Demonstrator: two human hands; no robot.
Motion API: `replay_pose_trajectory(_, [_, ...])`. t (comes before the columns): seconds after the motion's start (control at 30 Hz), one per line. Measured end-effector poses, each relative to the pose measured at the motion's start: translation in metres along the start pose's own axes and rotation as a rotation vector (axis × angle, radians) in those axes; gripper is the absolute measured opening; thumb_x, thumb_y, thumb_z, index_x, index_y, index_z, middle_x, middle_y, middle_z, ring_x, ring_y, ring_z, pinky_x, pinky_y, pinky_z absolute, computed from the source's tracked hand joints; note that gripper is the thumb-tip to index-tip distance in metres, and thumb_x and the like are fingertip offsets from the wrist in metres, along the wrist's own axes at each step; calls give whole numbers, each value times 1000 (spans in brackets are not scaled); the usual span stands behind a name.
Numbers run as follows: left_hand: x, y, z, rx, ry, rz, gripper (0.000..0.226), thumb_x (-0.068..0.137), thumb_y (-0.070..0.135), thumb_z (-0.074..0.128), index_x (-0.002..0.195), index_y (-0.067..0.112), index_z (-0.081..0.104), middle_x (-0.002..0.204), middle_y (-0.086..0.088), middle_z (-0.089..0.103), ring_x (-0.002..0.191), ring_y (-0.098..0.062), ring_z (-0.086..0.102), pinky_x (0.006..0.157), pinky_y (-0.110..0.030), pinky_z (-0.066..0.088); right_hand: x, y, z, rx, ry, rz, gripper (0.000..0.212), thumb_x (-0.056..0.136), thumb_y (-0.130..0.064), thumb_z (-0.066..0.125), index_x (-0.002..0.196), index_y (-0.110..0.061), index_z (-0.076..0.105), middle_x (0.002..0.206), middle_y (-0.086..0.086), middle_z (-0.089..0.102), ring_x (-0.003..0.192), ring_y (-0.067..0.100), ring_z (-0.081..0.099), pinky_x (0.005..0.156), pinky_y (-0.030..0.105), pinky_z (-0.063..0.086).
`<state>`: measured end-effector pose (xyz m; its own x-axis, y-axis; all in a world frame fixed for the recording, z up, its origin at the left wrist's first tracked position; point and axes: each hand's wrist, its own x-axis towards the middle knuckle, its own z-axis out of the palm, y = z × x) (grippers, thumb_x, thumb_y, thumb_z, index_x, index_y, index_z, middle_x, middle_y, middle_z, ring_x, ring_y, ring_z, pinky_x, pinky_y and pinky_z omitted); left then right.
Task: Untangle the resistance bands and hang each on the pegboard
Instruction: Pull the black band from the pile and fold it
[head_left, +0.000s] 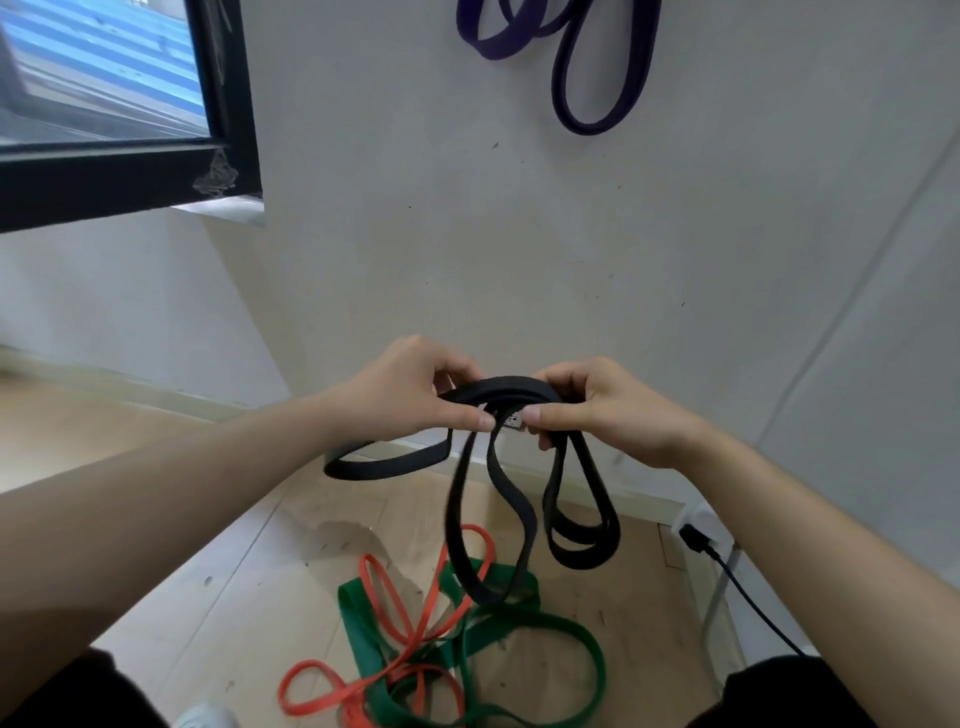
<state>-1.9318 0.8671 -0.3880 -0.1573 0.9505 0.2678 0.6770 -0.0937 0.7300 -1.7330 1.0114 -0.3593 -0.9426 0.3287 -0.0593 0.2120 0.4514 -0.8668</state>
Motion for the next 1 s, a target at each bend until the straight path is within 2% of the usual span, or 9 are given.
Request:
replay_pose_trajectory(0.17, [-2,5,4,-111,-18,-2,20,85,24,80,103,19,76,87,9,75,84,-3,68,70,-10,45,-3,0,1,97,64,-82,19,96,-7,63,113,1,68,90,23,64,74,24,67,72,28,56])
replay_pose_trajectory(0.3, [-1,7,7,-230,29,-73,25,83,20,83,105,17,72,99,6,75,95,-7,69,79,-18,53,-2,2,3,104,119,-124,18,96,-4,63,112,2,68,84,16,60,71,14,60,69,25,52])
replay_pose_trajectory(0.4, [-1,7,13,-343,34,-114,34,78,13,86,105,9,65,96,-3,77,91,-15,74,85,-30,59,-1,0,6,81,120,-135,14,96,-6,65,108,-3,69,80,2,61,69,8,56,67,21,48])
replay_pose_trajectory(0.47, [-1,6,15,-374,27,-110,34,79,11,85,106,9,64,93,-6,77,88,-20,75,84,-32,60,-2,-1,5,67,118,-137,11,96,-7,65,106,-9,70,75,-9,62,69,4,56,66,19,46])
replay_pose_trajectory(0.63, [1,12,15,-336,35,-85,25,83,17,81,106,13,72,90,1,77,86,-13,73,83,-29,59,-6,-5,-1,7,178,-142,17,96,-12,67,112,-6,71,74,-10,62,68,3,55,66,18,44])
replay_pose_trajectory(0.77, [1,21,16,-366,36,-101,34,77,28,83,106,15,71,97,-3,77,93,-19,74,86,-33,59,-8,-11,-1,97,217,-148,17,95,-14,68,110,-7,72,82,5,64,74,18,59,74,41,51])
replay_pose_trajectory(0.83, [1,28,15,-406,46,-118,30,80,22,82,106,15,69,95,-7,78,94,-20,75,85,-30,59,-8,-14,-1,139,247,-158,18,95,-16,69,110,-8,73,82,6,65,76,24,62,76,52,53])
replay_pose_trajectory(0.9, [2,37,14,-453,91,-128,28,83,13,80,109,14,68,91,-5,79,89,-18,76,81,-25,58,-9,-20,-3,178,292,-174,16,94,-13,69,109,-9,73,81,5,65,75,22,63,76,45,55])
replay_pose_trajectory(1.0, [7,50,6,-506,214,-133,31,83,10,80,112,11,70,95,-7,79,91,-22,76,85,-31,59,-12,-31,-10,249,368,-211,18,93,-6,69,111,-5,69,82,4,69,75,19,64,74,33,57])
